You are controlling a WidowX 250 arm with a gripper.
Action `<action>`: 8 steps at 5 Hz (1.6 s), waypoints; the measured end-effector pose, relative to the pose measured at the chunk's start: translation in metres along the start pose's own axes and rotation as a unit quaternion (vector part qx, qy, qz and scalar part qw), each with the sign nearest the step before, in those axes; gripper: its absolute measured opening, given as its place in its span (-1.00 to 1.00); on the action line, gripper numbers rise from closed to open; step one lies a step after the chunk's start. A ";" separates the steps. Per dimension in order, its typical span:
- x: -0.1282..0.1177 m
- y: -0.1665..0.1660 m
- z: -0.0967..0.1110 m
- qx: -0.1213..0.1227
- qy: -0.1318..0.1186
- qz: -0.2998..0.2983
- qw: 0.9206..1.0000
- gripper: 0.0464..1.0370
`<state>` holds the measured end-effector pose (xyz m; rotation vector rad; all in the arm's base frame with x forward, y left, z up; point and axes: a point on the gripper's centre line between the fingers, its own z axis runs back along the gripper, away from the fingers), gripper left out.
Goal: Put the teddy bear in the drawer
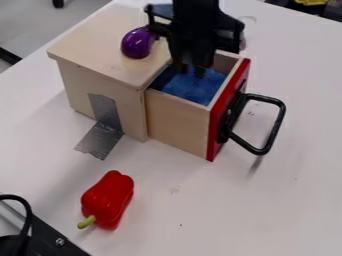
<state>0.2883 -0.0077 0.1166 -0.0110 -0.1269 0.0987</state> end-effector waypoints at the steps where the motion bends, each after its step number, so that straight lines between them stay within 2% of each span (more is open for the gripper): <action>1: 0.009 0.002 -0.022 0.011 0.016 -0.001 1.000 -0.62; 2: 0.015 0.008 -0.042 0.017 0.034 0.005 0.999 -0.62; 3: 0.012 0.011 -0.051 0.016 0.047 0.005 0.999 -0.55; 4: 0.004 0.011 -0.052 0.017 0.059 0.009 0.998 0.04; 5: 0.000 0.010 -0.042 0.011 0.058 0.011 0.998 0.66; 6: -0.001 0.007 -0.020 -0.003 0.040 0.014 0.999 0.93; 7: 0.001 0.004 0.025 -0.014 -0.003 0.009 1.000 0.93; 8: -0.003 0.002 0.062 -0.029 -0.025 0.008 0.999 0.93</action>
